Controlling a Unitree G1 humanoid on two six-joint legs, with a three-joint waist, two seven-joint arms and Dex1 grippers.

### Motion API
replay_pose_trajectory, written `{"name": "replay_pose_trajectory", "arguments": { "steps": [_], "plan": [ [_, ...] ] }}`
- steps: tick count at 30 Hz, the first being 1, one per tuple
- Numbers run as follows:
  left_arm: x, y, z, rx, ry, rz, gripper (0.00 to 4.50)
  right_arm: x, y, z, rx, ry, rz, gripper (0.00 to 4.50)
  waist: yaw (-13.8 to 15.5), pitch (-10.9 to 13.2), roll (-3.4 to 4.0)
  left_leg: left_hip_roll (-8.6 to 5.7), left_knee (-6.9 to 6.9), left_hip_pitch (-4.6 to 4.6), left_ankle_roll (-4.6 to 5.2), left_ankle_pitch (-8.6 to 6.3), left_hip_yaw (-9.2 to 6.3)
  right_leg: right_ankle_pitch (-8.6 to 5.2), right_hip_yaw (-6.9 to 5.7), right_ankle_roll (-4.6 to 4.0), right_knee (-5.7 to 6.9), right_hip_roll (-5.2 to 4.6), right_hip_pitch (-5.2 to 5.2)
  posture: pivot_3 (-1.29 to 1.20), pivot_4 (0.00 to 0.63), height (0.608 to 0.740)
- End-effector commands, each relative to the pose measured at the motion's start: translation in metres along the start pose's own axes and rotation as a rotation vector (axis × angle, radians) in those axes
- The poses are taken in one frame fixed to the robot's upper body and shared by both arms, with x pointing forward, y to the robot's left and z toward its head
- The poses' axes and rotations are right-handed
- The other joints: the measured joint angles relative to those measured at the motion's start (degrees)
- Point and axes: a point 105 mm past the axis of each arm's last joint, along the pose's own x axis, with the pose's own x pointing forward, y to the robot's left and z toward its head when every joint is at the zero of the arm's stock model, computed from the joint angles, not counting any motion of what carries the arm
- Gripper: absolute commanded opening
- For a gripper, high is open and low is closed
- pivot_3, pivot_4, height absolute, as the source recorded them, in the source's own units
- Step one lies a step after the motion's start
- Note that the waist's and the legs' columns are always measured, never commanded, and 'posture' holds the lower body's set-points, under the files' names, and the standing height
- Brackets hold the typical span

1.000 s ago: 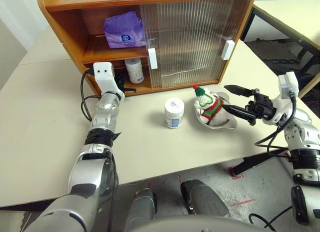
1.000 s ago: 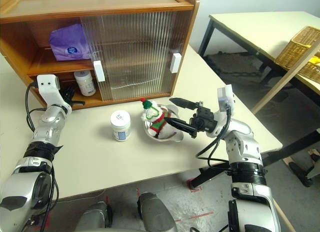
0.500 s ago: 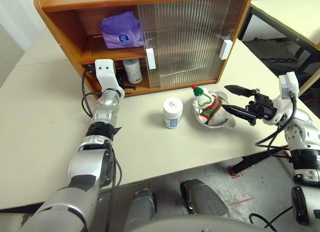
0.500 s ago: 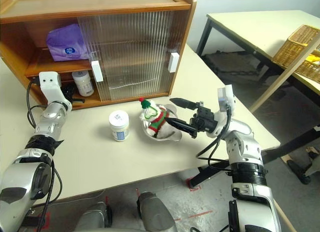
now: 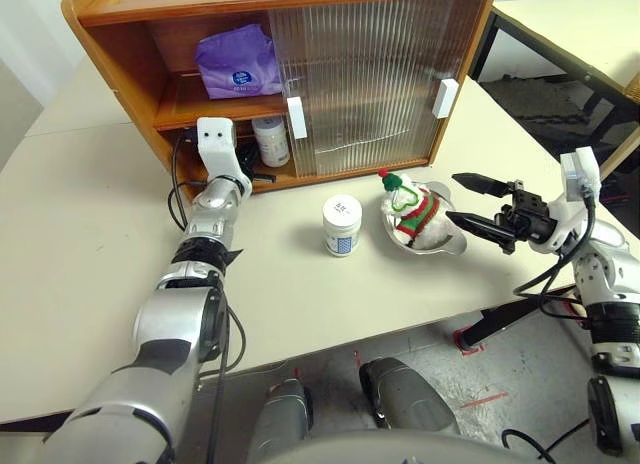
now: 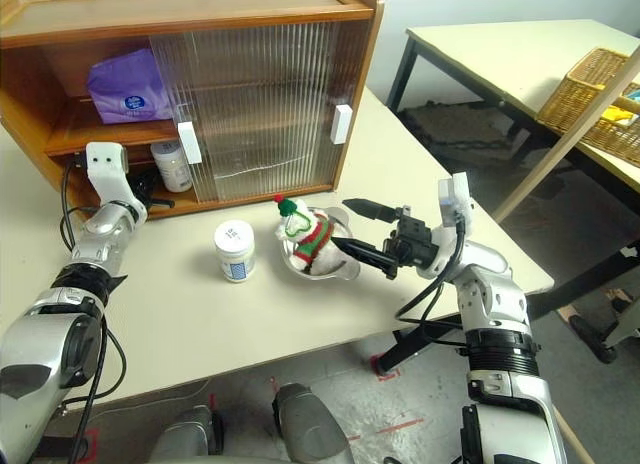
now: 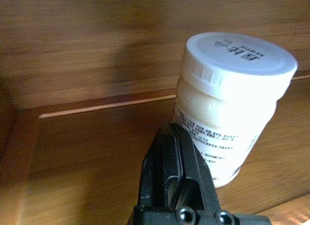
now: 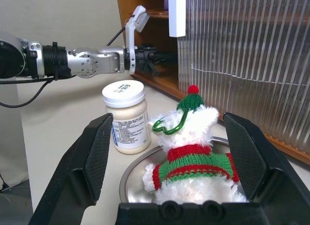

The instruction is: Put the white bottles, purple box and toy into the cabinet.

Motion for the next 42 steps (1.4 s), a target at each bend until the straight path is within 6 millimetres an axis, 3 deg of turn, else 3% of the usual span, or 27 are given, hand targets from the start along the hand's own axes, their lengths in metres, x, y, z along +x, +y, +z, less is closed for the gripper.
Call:
{"name": "replay_pose_trajectory", "arguments": {
  "steps": [1, 17, 24, 27, 33, 35, 38, 42],
  "plan": [
    [0.005, -0.017, 0.003, 0.010, -0.001, -0.057, 0.04, -0.002, 0.002, 0.004, -0.021, -0.002, 0.002, 4.50, -0.1, 0.0, 0.00, -0.01, 0.00, 0.00, 0.00, 0.00, 0.01, 0.00, -0.02, 0.00, 0.00, 0.00, 0.01, -0.31, 0.074, 0.740],
    [0.009, -0.030, 0.005, 0.007, 0.002, -0.104, 0.04, -0.005, 0.003, 0.005, -0.020, 0.008, -0.005, 4.50, -1.1, 0.0, 0.00, -0.14, 0.00, 0.01, 0.02, 0.02, 0.09, -0.06, -0.12, 0.14, 0.00, -0.04, 0.03, -0.31, 0.084, 0.740],
    [-0.001, -0.014, -0.010, -0.088, 0.030, -0.048, 0.04, -0.004, 0.002, 0.005, -0.022, 0.006, -0.008, 4.50, -1.5, 0.0, 0.00, -0.21, -0.02, 0.02, 0.03, 0.02, 0.09, -0.09, -0.09, 0.19, 0.00, -0.08, 0.03, -0.31, 0.081, 0.740],
    [-0.014, -0.004, -0.020, -0.133, 0.037, -0.025, 0.58, -0.003, 0.003, 0.004, -0.021, 0.002, -0.009, 4.50, -2.3, 0.0, 0.01, -0.25, -0.04, 0.05, 0.03, 0.02, 0.12, -0.10, -0.09, 0.20, 0.00, -0.07, 0.06, -0.31, 0.084, 0.740],
    [-0.081, 0.016, -0.044, -0.142, 0.122, -0.034, 2.65, -0.002, 0.003, 0.002, -0.013, -0.003, -0.005, 4.50, -3.8, 0.0, -0.10, -0.30, -0.08, -0.08, -0.02, -0.04, 0.21, -0.19, -0.13, 0.23, -0.02, 0.02, -0.08, -0.29, 0.088, 0.740],
    [-0.106, 0.015, -0.042, -0.131, 0.127, -0.128, 3.32, -0.002, 0.003, 0.002, -0.011, -0.002, -0.001, 4.50, -3.9, 0.0, -0.10, -0.35, -0.11, -0.05, -0.06, -0.08, 0.21, -0.22, -0.09, 0.19, -0.01, 0.03, -0.08, -0.29, 0.090, 0.740],
    [-0.125, 0.008, -0.034, -0.117, 0.111, -0.249, 4.41, -0.001, 0.002, 0.001, -0.008, -0.001, 0.005, 4.50, -3.2, 0.0, -0.11, -0.37, -0.11, -0.01, -0.15, -0.14, 0.08, -0.29, -0.10, 0.07, 0.03, 0.02, -0.12, -0.27, 0.094, 0.740],
    [-0.154, -0.010, -0.035, -0.046, 0.177, -0.495, 4.46, 0.000, 0.001, 0.002, -0.008, 0.002, 0.012, 4.50, -1.9, 0.0, -0.08, -0.19, -0.13, -0.08, -0.23, -0.13, -0.75, -0.41, 0.27, -0.48, 0.09, -0.20, -0.23, -0.27, 0.094, 0.740]
  ]
}}
